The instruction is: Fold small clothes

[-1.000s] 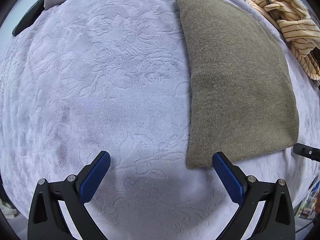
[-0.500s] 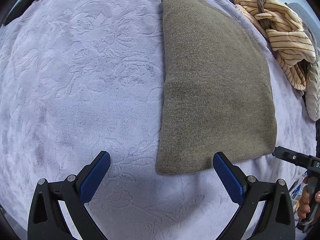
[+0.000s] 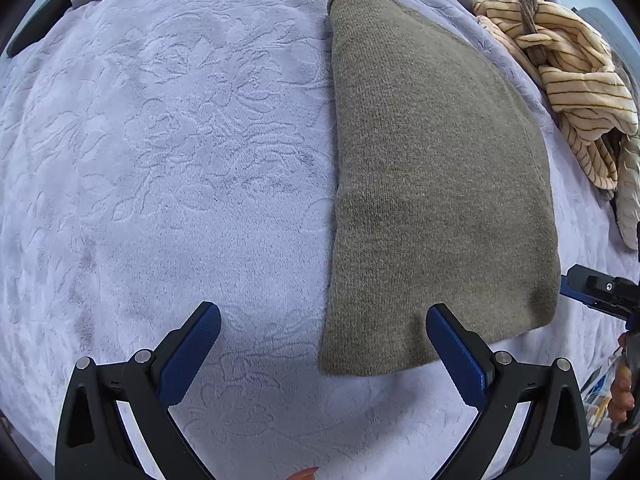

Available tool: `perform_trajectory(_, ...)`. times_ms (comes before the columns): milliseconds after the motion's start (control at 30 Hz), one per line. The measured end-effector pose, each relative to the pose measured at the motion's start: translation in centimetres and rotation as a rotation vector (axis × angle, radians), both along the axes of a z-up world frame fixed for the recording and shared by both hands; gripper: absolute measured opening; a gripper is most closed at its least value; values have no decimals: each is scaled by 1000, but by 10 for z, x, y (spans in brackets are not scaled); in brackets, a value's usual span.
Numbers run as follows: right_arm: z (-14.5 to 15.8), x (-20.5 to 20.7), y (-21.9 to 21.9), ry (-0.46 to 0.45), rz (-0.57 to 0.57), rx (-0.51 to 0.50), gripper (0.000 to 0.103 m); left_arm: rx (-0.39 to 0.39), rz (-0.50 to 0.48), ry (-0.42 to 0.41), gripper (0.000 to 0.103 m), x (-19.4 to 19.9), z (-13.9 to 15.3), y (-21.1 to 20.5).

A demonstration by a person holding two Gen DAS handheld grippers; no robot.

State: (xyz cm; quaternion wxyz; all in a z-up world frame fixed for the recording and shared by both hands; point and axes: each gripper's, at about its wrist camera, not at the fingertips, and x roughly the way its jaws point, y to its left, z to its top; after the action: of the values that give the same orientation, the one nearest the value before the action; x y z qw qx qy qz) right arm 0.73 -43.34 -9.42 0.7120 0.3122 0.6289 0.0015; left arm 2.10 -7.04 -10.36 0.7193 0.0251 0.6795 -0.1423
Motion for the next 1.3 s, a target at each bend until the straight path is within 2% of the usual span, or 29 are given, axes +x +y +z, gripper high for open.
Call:
perform_trajectory(67,-1,2,-2,-3,-7,10,80,0,-5,0,103,2,-1,-1)
perform_trajectory(167,-3,3,-6,-6,-22,21,80,-28,-6,11,103,4,-2,1)
perform_trajectory(333,-6,11,-16,-19,-42,48,80,-129,-10,60,103,15,-6,2)
perform_trajectory(433,-8,19,-23,-39,-41,75,80,-152,-38,73,103,19,-11,-3)
perform_trajectory(667,-14,59,-39,-98,-11,136,80,-232,-115,117,103,26,-24,-23)
perform_trajectory(900,-42,98,-50,-103,14,217,81,-315,-178,118,103,35,-27,-49)
perform_trajectory(1067,-47,121,-49,-160,23,347,86,-301,-191,110,103,41,-32,-59)
perform_trajectory(1200,-58,138,-39,-139,62,347,86,-281,-185,118,103,40,-38,-58)
perform_trajectory(1300,-67,141,-38,-88,22,336,84,-264,-167,126,102,41,-39,-59)
